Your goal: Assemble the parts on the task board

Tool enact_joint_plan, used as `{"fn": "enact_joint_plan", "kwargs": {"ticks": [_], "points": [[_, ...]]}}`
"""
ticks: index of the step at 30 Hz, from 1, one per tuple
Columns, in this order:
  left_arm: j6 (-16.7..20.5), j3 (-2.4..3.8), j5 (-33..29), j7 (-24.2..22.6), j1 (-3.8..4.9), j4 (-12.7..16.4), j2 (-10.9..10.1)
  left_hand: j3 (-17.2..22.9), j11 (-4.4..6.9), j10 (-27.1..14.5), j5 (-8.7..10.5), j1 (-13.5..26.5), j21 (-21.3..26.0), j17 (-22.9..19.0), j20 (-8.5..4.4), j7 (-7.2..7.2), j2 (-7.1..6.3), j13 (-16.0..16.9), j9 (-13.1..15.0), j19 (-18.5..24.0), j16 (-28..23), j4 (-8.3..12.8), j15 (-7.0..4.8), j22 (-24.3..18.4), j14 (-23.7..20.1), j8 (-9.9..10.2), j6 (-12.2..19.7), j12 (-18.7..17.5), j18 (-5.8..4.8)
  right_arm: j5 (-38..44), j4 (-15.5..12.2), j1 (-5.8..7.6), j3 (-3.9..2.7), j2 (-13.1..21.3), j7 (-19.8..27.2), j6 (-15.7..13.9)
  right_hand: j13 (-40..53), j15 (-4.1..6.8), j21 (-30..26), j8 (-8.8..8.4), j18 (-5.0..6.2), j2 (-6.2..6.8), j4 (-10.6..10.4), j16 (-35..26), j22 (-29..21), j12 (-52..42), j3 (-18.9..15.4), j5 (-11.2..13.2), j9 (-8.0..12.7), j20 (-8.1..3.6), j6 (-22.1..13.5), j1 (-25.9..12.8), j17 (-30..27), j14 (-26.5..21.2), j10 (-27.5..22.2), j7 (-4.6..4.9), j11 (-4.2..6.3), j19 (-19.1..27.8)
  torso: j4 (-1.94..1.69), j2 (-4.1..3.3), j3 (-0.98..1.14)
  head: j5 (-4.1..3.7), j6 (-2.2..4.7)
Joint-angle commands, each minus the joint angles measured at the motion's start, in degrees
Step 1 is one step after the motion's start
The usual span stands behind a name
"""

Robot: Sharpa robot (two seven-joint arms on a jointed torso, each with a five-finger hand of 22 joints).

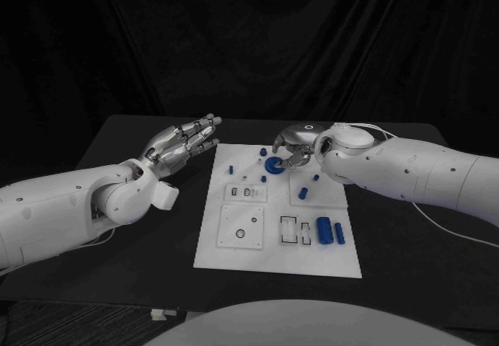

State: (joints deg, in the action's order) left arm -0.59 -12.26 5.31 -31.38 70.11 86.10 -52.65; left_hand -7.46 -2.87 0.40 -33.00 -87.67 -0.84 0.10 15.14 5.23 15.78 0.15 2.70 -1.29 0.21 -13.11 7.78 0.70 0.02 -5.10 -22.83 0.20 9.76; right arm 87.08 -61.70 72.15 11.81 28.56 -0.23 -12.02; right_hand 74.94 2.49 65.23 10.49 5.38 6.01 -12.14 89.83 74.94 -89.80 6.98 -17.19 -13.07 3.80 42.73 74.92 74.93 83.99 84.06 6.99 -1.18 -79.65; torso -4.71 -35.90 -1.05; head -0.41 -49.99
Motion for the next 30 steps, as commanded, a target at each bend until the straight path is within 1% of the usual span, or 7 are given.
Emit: {"fn": "enact_joint_plan", "kwargs": {"ticks": [1, 6, 15, 16, 22, 23, 30], "points": [[-0.83, 0.06, -0.01, -0.59, -0.09, 0.06, 0.09, 0.26, -0.46, 0.03, -0.32, -0.56, -0.27, -0.08, 0.57, 0.15, -0.21, 0.08, 0.00, -0.02, -0.18, -0.03, 0.24, 0.05, 0.01, -0.34, 0.23, 0.16, 0.58, 0.76, 0.41, -0.24, -0.03, -0.21, -3.31, 3.21, 15.06, -0.66, -0.27, -0.36, -0.12, 0.00, -0.07, 0.17, 3.13, -0.20, -0.59, 1.22, 0.15, 0.40, -1.57, -0.82, 15.07, 6.01, 5.94, 0.22, -0.62, -0.16, 0.13, -0.10, 0.09, -0.15, -0.01], [-0.95, 0.06, 0.00, -0.50, -0.12, 0.06, 0.11, 0.26, -0.46, 0.03, -0.32, -0.56, -0.27, -0.08, 0.57, 0.15, -0.21, 0.08, 0.00, -0.02, -0.18, -0.03, 0.24, 0.05, 0.01, -0.34, 0.23, 0.16, 0.58, 1.16, 1.13, -0.47, -0.03, -0.65, -3.64, 3.83, 15.06, -0.89, -0.56, -0.70, -0.08, 0.13, -0.37, 0.17, 3.20, -0.20, -0.85, 3.21, 0.45, 0.66, -2.69, -1.28, 15.07, 6.01, 5.94, 0.52, -0.89, -0.07, 0.01, -0.03, 0.09, -0.05, -0.01], [-1.12, 0.06, 0.00, -0.37, -0.13, 0.21, 0.02, 0.40, -0.52, 0.06, -0.35, -0.65, -0.28, -0.08, 0.61, 0.20, -0.22, 0.10, 0.02, -0.03, -0.17, 0.09, 0.28, 0.05, 0.01, -0.38, 0.13, 0.18, 0.57, 1.33, 2.48, -0.73, -0.03, -1.61, -3.31, 4.10, 15.06, -1.04, -1.09, -0.51, 0.02, -0.22, -0.26, 0.17, 3.07, -0.20, -0.65, 2.53, 0.49, 0.80, -2.33, -1.10, 15.07, 6.01, 5.94, 0.66, -1.04, 0.14, -0.15, -0.03, -0.04, -0.02, -0.01], [-1.11, 0.06, 0.00, -0.37, -0.13, 0.22, 0.00, 0.40, -0.52, 0.06, -0.35, -0.65, -0.28, -0.08, 0.61, 0.20, -0.22, 0.10, 0.02, -0.03, -0.17, 0.09, 0.28, 0.05, 0.01, -0.38, 0.13, 0.18, 0.57, 1.33, 2.54, -0.75, -0.03, -1.69, -3.22, 4.07, 15.06, -1.10, -1.15, 0.01, 0.03, -0.33, 0.03, 0.17, 3.14, -0.20, -0.50, 1.37, 0.32, 0.88, -1.36, -0.80, 15.07, 6.01, 5.94, 0.65, -1.08, 0.17, -0.14, -0.04, -0.05, 0.00, -0.01], [-1.15, 0.06, 0.00, -0.33, -0.13, 0.20, 0.00, 0.40, -0.52, 0.06, -0.35, -0.65, -0.28, -0.08, 0.61, 0.20, -0.22, 0.10, 0.02, -0.03, -0.17, 0.09, 0.28, 0.05, 0.01, -0.38, 0.13, 0.18, 0.57, 1.35, 2.70, -0.83, -0.03, -2.04, -2.64, 3.74, 15.06, -1.02, -1.65, 0.80, 0.12, -0.57, 0.78, 0.17, 3.16, -0.20, -0.16, -0.57, -0.04, 0.90, 0.08, -0.15, 15.07, 6.01, 5.94, 0.44, -0.94, 0.36, -0.10, -0.04, -0.05, -0.03, -0.01], [-1.16, 0.06, 0.00, -0.32, -0.13, 0.19, 0.02, 0.40, -0.52, 0.06, -0.35, -0.65, -0.28, -0.08, 0.61, 0.20, -0.22, 0.10, 0.02, -0.03, -0.17, 0.09, 0.28, 0.05, 0.01, -0.38, 0.13, 0.18, 0.57, 1.35, 2.72, -0.84, -0.03, -2.08, -2.57, 3.66, 15.06, -0.95, -1.90, 1.00, 0.16, -0.71, 1.09, 0.17, 3.15, -0.20, 0.04, -2.37, -0.20, 0.85, 0.41, 0.05, 15.07, 6.01, 5.94, 0.31, -0.84, 0.46, -0.08, -0.04, -0.03, -0.04, -0.01], [-1.22, 0.06, 0.00, -0.29, -0.13, 0.10, 0.14, 0.53, -0.59, 0.06, -0.38, -0.72, -0.28, -0.09, 0.64, 0.25, -0.22, 0.10, 0.02, -0.02, -0.18, 0.18, 0.29, 0.05, 0.00, -0.39, 0.15, 0.18, 0.57, 1.35, 2.74, -0.89, -0.03, -2.29, -2.21, 3.29, 15.06, -0.54, -2.77, 1.98, 0.29, -0.98, 2.15, 0.17, 3.14, -0.20, 0.85, -7.11, -1.19, 0.52, 1.74, 0.60, 15.07, 6.01, 5.94, -0.30, -0.32, 0.79, -0.04, 0.00, -0.01, -0.03, -0.01]]}}
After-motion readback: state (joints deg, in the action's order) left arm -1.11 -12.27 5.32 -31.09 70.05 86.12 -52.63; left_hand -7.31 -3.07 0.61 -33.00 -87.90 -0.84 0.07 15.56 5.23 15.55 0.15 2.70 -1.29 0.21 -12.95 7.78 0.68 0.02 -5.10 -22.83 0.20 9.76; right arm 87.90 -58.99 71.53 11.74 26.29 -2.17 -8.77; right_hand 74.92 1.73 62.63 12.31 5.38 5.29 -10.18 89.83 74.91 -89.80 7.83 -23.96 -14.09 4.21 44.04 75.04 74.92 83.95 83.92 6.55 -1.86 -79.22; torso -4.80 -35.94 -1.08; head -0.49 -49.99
